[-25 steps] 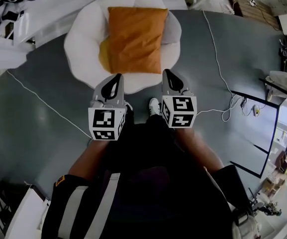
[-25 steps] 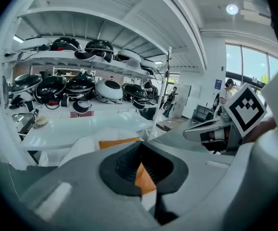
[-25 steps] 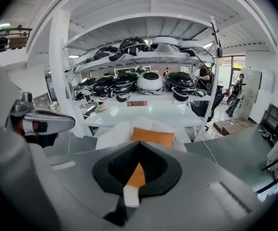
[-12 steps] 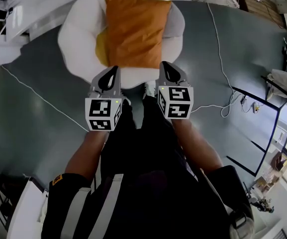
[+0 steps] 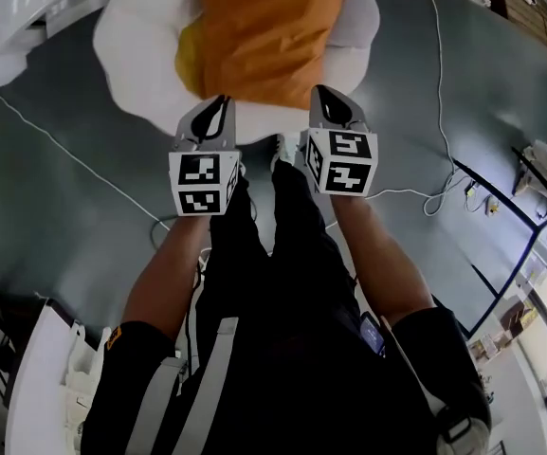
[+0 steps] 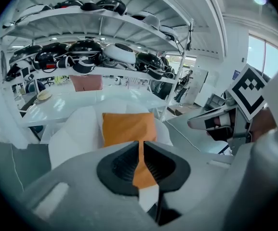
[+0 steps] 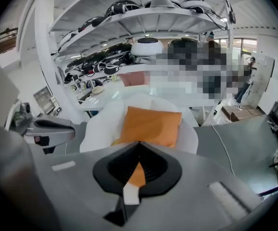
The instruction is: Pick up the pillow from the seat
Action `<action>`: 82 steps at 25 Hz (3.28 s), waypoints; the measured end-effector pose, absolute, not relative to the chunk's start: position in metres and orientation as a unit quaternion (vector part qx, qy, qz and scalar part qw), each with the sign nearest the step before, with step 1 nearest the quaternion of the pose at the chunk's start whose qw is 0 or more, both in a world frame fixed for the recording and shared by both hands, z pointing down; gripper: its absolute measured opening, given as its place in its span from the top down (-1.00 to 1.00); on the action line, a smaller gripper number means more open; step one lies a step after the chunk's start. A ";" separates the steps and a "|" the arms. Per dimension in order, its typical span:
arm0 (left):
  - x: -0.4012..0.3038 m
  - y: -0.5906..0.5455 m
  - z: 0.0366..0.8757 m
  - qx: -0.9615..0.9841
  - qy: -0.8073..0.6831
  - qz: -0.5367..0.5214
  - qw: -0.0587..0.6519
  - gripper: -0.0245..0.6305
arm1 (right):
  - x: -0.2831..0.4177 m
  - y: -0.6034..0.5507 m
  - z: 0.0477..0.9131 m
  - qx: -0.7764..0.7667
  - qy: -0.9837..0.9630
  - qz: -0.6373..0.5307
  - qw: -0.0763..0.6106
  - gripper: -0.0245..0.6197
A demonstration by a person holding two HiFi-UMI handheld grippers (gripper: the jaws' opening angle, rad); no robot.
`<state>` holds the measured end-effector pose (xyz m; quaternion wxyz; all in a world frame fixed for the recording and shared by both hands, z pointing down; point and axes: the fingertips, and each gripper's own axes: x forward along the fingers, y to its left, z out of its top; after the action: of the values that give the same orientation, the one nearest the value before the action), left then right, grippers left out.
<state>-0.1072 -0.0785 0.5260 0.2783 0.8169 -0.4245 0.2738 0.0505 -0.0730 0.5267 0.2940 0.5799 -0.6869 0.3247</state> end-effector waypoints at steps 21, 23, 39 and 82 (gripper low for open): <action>-0.110 -0.129 0.689 0.787 -0.417 0.356 0.283 0.49 | 0.082 -0.091 0.700 0.581 -0.632 0.408 0.311 0.44; -0.110 -0.132 0.706 0.787 -0.413 0.365 0.277 0.47 | 0.083 -0.093 0.715 0.580 -0.630 0.414 0.308 0.42; -0.112 -0.150 0.807 0.787 -0.393 0.395 0.265 0.36 | 0.098 -0.098 0.813 0.594 -0.598 0.445 0.302 0.38; -0.087 -0.147 0.820 0.794 -0.349 0.415 0.276 0.90 | 0.090 -0.109 0.808 0.577 -0.616 0.440 0.307 0.90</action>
<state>-0.0868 -0.1474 0.8195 0.2756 0.7936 -0.3490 0.4152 0.0903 -0.1086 0.8081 0.3067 0.5770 -0.6163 0.4395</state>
